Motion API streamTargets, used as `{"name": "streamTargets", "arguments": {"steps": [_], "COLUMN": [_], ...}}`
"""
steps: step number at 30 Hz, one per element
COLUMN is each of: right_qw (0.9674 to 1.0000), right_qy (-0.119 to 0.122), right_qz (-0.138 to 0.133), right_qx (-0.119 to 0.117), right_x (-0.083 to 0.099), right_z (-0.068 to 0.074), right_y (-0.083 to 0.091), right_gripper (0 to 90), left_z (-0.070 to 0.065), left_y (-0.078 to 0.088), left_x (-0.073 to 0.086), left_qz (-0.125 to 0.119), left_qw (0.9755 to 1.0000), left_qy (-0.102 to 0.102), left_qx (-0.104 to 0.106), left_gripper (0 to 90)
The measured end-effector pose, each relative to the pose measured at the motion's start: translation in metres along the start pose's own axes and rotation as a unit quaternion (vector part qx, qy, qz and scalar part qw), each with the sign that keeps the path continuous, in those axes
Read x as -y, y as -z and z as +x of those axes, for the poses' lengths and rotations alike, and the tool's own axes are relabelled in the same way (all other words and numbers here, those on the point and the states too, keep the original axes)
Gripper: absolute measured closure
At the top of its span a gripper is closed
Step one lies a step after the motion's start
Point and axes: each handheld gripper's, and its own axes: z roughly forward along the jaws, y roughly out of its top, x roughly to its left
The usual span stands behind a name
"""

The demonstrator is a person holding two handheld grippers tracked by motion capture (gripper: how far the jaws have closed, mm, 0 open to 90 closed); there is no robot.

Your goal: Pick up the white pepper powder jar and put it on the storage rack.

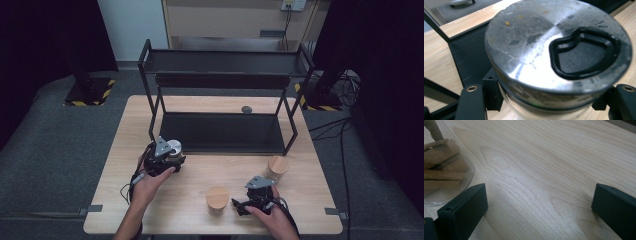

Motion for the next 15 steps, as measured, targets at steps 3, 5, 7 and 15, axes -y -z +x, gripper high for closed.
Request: {"name": "streamTargets", "arguments": {"steps": [3,5,7,15], "right_qw": [1.0000,1.0000,1.0000,1.0000], "right_qy": [0.000,0.000,0.000,0.000], "right_qz": [0.000,0.000,0.000,0.000], "right_qx": [0.000,0.000,0.000,0.000], "right_x": [0.000,0.000,0.000,0.000], "right_z": [0.000,0.000,0.000,0.000], "right_y": [0.000,0.000,0.000,0.000], "right_gripper": [0.4,0.4,0.4,0.4], "left_z": [0.001,0.000,0.001,0.002], "left_y": [-0.004,-0.007,-0.011,-0.025], "left_x": [-0.004,-0.008,-0.011,-0.023], "left_qz": [0.000,0.001,0.000,0.002], "left_qw": [1.0000,1.0000,1.0000,1.0000], "left_qy": [-0.001,-0.003,-0.002,-0.006], "left_qx": [0.002,0.001,0.003,0.000], "left_gripper": [29.3,29.4,29.4,29.4]}}
